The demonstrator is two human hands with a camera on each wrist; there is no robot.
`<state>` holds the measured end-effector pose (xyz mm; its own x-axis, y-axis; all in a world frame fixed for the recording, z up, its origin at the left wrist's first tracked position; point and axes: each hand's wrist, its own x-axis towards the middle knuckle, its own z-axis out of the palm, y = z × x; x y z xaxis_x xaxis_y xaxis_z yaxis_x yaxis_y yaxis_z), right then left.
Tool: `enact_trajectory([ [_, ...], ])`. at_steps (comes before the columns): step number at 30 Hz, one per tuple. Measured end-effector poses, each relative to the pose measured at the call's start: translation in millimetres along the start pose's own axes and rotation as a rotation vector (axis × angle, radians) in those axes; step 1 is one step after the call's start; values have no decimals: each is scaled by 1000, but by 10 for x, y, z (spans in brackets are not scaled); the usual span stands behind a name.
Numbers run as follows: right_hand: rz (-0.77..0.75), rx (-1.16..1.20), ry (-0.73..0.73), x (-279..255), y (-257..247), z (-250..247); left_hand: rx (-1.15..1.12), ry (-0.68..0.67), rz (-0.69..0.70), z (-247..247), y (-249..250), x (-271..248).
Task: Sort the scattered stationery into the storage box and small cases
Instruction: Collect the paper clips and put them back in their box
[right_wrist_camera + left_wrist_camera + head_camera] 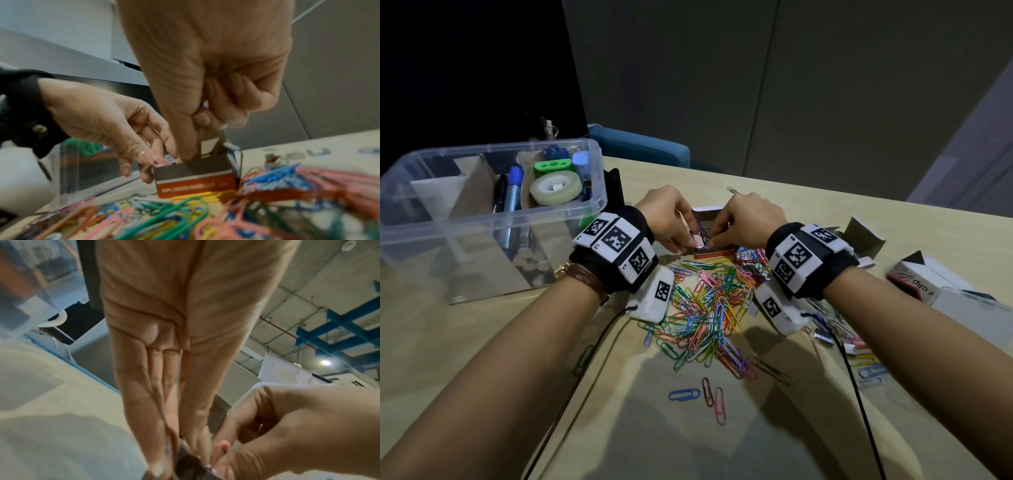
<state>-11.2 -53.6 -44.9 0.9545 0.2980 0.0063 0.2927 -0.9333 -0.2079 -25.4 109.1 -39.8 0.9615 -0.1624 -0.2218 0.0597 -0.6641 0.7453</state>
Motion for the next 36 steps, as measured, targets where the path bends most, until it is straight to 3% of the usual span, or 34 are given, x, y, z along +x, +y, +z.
enact_trajectory([
  [4, -27, -27, 73, 6, -43, -27, -13, -22, 22, -6, -34, -34],
  [7, -101, -179, 150, 1, -67, -105, 10, 1, 40, -42, -41, -51],
  [10, -154, -313, 90, -5, -83, -171, 83, 40, 86, -61, -18, -66],
  [16, -70, -230, 145, 21, 24, -233, 344, 132, 168, -16, -2, -41],
  [23, -6, -155, 30, 110, 40, -84, 635, 53, 156, 90, 10, 113],
  [27, -3, -99, 15, 145, 36, -66, 607, 80, 156, 76, 10, 172],
  [32, -23, -24, -155, 160, 106, -133, 527, -5, 158, 2, -23, 161],
  [36, -33, 158, -32, 151, 154, -227, 407, 35, 180, -27, -53, 128],
])
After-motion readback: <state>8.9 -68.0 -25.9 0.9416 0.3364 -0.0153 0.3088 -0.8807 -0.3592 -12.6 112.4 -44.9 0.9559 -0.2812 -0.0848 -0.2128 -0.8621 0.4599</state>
